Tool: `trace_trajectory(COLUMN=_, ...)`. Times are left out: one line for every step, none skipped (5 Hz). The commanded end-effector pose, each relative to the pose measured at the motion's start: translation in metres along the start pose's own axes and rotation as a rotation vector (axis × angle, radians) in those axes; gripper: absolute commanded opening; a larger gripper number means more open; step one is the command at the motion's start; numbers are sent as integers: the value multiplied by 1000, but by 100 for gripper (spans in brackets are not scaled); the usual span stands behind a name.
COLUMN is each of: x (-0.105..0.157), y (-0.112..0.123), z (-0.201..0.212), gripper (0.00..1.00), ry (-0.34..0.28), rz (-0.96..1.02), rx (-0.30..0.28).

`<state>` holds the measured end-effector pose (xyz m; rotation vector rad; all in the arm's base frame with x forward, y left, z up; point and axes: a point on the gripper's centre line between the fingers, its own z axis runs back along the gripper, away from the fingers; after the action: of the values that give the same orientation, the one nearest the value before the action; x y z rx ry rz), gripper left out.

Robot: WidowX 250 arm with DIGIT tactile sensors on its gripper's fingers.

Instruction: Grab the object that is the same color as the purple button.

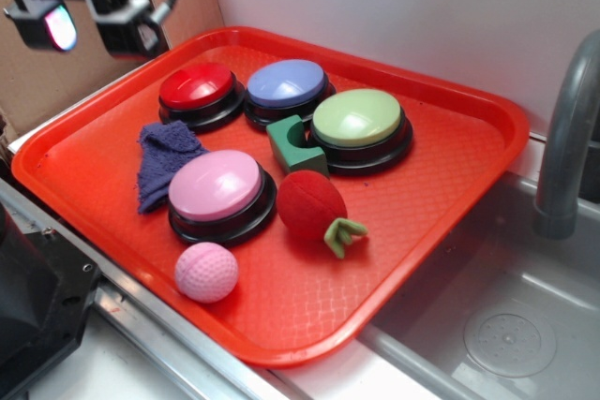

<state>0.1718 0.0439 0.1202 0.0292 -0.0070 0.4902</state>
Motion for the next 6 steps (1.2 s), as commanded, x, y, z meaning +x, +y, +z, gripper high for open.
trace_trajectory(x=19, y=9, z=-39, gripper=100, ry=-49, rz=85, rx=-14)
trace_trajectory(x=22, y=11, z=-55, gripper=100, ry=-46, rz=124, rx=6)
trace_trajectory(x=26, y=15, z=-67, gripper=100, ry=-54, rz=134, rx=-13)
trace_trajectory(x=28, y=14, z=-76, gripper=100, ry=-61, rz=147, rx=-13)
trace_trajectory(x=29, y=14, z=-83, gripper=100, ry=-70, rz=156, rx=-22)
trace_trajectory(x=29, y=13, z=-92, gripper=96, ry=-74, rz=170, rx=-27)
